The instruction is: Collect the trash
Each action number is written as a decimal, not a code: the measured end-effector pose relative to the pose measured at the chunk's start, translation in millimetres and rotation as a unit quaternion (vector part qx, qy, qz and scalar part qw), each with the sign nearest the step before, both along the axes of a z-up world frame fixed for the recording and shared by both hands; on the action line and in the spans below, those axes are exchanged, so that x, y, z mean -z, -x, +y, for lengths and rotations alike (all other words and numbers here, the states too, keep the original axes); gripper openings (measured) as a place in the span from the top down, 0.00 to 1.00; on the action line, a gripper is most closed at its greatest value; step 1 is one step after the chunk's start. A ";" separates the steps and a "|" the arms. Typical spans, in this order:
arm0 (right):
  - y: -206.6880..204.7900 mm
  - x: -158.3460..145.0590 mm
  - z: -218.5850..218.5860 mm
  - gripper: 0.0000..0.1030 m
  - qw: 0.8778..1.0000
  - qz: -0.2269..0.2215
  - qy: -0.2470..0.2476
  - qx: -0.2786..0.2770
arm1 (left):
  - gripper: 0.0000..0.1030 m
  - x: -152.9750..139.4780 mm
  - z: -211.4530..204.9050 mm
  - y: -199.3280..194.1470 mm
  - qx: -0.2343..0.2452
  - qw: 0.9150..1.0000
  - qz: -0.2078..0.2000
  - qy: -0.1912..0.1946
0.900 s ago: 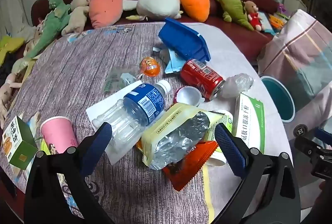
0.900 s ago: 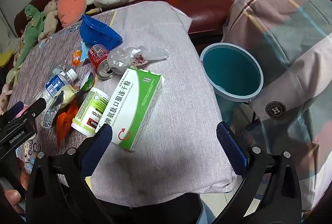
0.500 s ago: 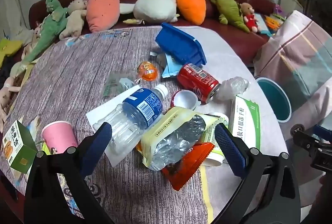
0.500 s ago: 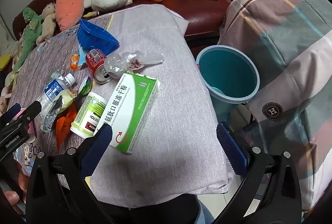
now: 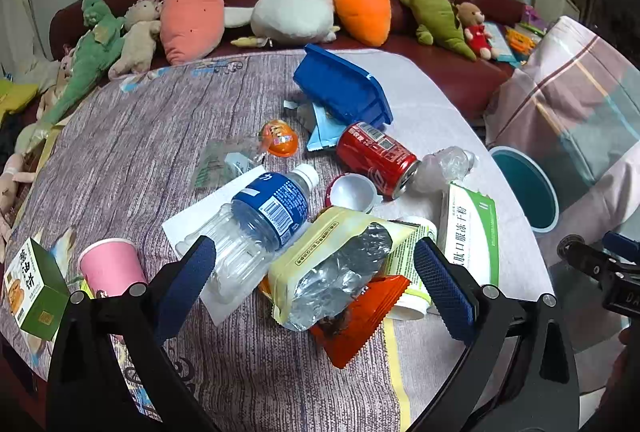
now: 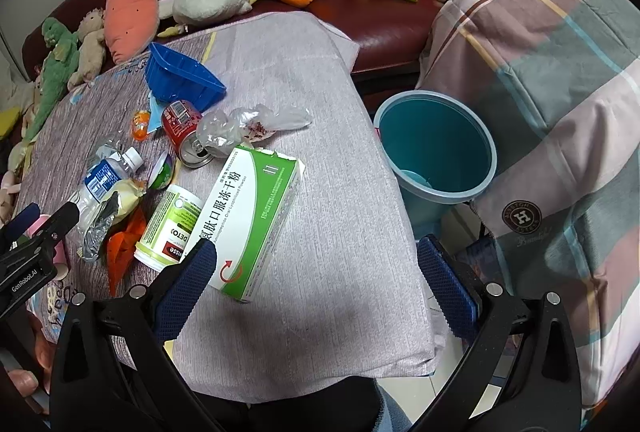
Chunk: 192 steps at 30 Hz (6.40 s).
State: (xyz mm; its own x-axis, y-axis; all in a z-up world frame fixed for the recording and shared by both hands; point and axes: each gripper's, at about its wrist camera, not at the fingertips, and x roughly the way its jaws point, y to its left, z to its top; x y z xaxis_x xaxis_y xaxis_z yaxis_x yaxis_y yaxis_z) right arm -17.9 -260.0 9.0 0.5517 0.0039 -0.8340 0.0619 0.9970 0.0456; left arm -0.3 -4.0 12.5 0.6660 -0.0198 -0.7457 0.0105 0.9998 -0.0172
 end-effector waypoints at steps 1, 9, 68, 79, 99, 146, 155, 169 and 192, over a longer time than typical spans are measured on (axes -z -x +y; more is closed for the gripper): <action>-0.6 -1.1 -0.4 0.06 1.000 -0.001 0.000 0.001 | 0.04 1.2 0.2 0.5 0.000 1.000 -0.001 -0.001; -4.3 -5.7 -2.8 0.06 1.000 -0.005 0.004 0.006 | 0.04 5.5 0.6 -1.8 0.004 1.000 -0.002 -0.009; -23.6 11.0 11.0 0.06 1.000 0.020 0.015 0.006 | 0.04 22.8 50.5 -27.8 0.086 0.992 0.031 -0.083; -41.9 24.4 22.0 0.06 0.999 0.049 -0.001 0.001 | 0.08 47.8 63.1 -58.4 0.143 0.977 0.105 -0.119; -103.3 82.1 64.7 0.14 0.989 0.144 -0.016 -0.018 | 0.33 77.9 75.4 -97.0 0.177 0.971 0.156 -0.028; -52.9 0.1 -1.8 0.26 0.980 0.046 -0.167 -0.099 | 0.35 -30.2 -2.9 -74.9 0.150 0.985 0.052 0.066; -80.1 -21.7 -125.3 0.26 0.989 -0.011 -0.146 0.022 | 0.35 -33.5 -86.4 -100.7 0.199 0.976 0.060 0.071; -175.2 46.3 -240.3 0.25 0.987 0.046 -0.118 0.103 | 0.35 -0.5 -235.1 -178.6 0.266 0.958 0.092 0.060; -154.6 53.2 -282.5 0.20 0.980 0.054 -0.126 0.144 | 0.35 57.6 -345.6 -192.8 0.322 0.934 0.148 0.030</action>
State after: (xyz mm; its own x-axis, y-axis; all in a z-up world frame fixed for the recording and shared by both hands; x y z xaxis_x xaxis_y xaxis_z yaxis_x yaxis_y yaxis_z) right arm 136.7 -542.5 -44.1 0.4692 0.0743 -0.8800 0.3570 0.8954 0.2659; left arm 192.5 -349.6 -45.1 0.2652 -0.3938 -0.8801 0.5958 0.7846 -0.1715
